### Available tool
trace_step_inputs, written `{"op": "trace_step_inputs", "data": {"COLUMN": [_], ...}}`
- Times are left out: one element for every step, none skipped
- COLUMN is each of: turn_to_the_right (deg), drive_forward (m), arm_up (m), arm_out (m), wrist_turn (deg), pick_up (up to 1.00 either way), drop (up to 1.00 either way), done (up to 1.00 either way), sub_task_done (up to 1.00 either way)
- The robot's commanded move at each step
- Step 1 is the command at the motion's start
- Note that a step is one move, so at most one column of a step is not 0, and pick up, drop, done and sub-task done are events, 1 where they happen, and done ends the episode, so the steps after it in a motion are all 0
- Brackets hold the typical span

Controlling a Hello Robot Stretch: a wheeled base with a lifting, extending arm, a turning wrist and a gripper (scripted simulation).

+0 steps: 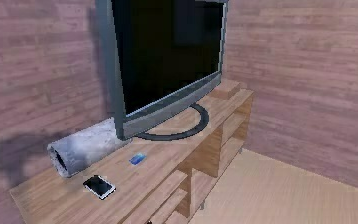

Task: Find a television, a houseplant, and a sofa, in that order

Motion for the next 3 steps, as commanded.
{"op": "trace_step_inputs", "data": {"turn_to_the_right": [0.0,-45.0,-45.0], "drive_forward": [0.0,0.0,0.0], "arm_up": [0.0,0.0,0.0], "arm_out": [0.0,0.0,0.0], "wrist_turn": [0.0,0.0,0.0], "pick_up": [0.0,0.0,0.0], "drop": [0.0,0.0,0.0], "done": [0.0,0.0,0.0], "sub_task_done": [1.0,0.0,0.0]}}
